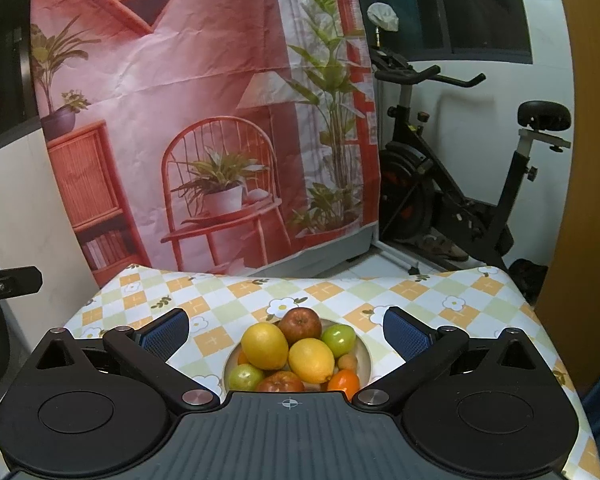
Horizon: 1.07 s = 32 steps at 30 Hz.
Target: Organize fruits
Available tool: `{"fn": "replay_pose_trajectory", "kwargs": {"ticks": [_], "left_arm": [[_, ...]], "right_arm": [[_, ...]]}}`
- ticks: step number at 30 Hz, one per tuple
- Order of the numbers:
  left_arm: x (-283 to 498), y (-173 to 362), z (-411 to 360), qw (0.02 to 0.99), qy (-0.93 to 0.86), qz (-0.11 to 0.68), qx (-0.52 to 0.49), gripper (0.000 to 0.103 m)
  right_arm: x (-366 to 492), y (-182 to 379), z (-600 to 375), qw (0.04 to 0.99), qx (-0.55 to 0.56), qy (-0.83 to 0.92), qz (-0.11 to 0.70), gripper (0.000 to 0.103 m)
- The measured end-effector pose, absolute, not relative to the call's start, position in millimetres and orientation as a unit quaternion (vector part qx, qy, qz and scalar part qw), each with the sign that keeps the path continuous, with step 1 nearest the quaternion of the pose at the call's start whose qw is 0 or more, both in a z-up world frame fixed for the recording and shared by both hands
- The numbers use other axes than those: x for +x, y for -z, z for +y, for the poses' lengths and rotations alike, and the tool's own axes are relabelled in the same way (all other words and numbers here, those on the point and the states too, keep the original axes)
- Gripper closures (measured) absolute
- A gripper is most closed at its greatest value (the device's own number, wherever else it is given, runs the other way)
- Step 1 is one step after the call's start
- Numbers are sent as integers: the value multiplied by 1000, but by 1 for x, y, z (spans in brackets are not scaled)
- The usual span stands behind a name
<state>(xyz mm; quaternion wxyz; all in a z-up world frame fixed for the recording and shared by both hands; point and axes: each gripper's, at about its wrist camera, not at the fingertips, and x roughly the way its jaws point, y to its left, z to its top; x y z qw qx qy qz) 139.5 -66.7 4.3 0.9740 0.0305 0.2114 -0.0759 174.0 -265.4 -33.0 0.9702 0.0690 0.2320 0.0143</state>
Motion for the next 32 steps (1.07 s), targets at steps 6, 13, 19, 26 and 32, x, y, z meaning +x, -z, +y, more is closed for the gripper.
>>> {"fn": "replay_pose_trajectory", "kwargs": {"ticks": [6,13,19,26,32], "left_arm": [[136,-5,-67,974,76,213,23,0],[135,-6,-66,973,81,217,14,0],[137,-6,-65,972,81,220,15,0],[140,-5,-63,972,85,221,13,0],[141,-5,-61,972,86,219,13,0]], "right_arm": [[174,33,-266,970,69,-15,232,0],[172,33,-265,970,68,-14,232,0],[173,33,-265,970,69,-14,233,0],[173,33,-264,970,69,-15,233,0],[173,33,-264,970,68,-14,233,0]]}}
